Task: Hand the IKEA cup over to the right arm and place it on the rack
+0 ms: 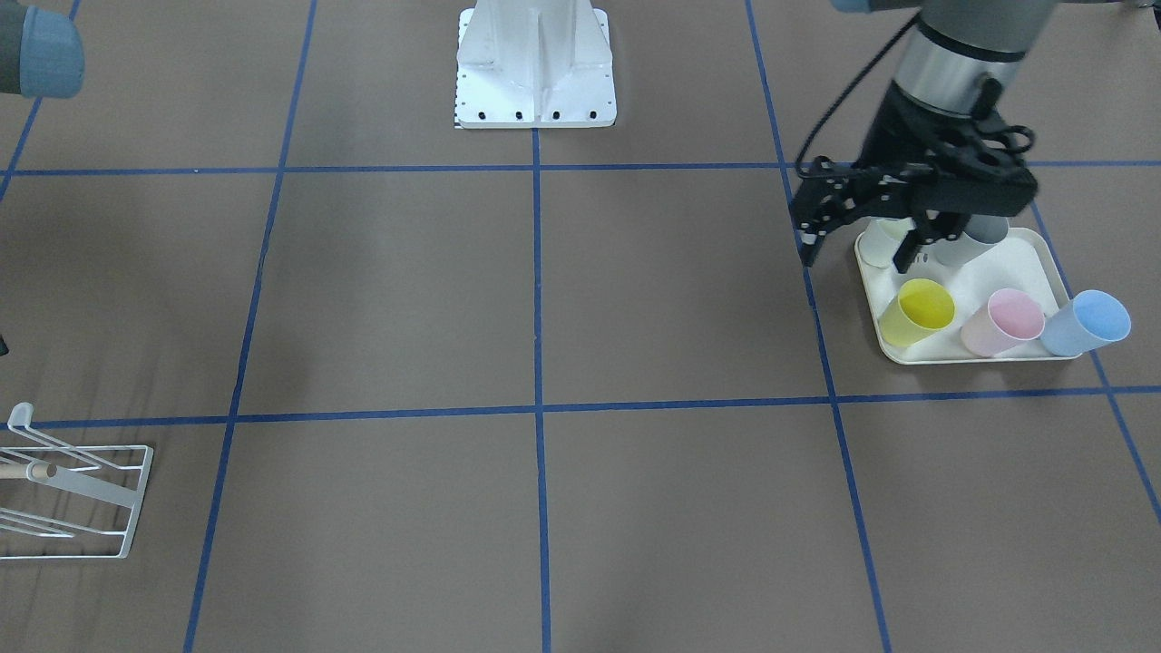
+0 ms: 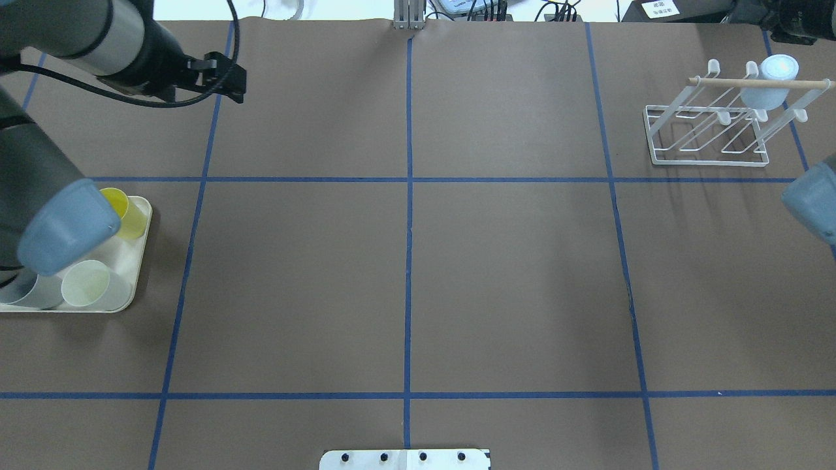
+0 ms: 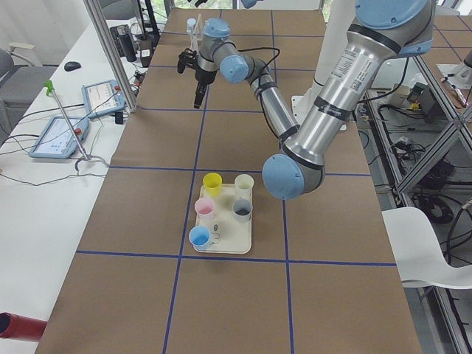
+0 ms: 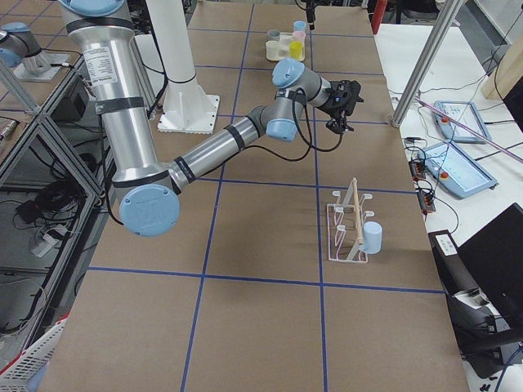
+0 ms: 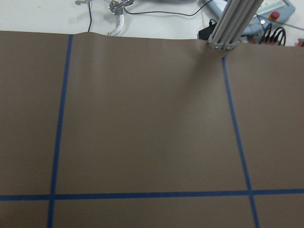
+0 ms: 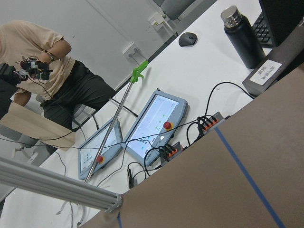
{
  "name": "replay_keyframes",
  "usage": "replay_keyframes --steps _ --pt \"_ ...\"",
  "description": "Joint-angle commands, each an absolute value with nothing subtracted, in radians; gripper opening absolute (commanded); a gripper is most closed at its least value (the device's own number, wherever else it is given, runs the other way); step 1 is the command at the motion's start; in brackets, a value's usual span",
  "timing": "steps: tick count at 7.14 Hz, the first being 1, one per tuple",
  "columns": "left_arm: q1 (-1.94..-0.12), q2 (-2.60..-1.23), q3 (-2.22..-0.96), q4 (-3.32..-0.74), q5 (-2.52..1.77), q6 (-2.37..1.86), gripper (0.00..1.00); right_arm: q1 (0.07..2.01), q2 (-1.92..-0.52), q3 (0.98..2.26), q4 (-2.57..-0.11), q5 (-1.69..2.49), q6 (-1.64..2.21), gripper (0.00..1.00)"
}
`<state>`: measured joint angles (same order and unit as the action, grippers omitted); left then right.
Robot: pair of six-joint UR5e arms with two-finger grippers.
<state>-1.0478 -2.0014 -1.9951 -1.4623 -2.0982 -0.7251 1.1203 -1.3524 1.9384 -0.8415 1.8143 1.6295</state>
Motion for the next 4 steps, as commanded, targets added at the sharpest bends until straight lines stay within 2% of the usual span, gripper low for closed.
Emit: replay_keyframes --steps 1,4 --pt "-1.231 -1.893 -1.874 -1.466 -2.282 -0.37 1.0 1.06 -1.354 1.992 -0.834 1.839 1.709 0.99" --pt "-1.359 -1.884 -1.598 -1.474 -2.318 -0.033 1.0 0.965 -1.358 2.034 -0.833 1.793 1.75 1.0"
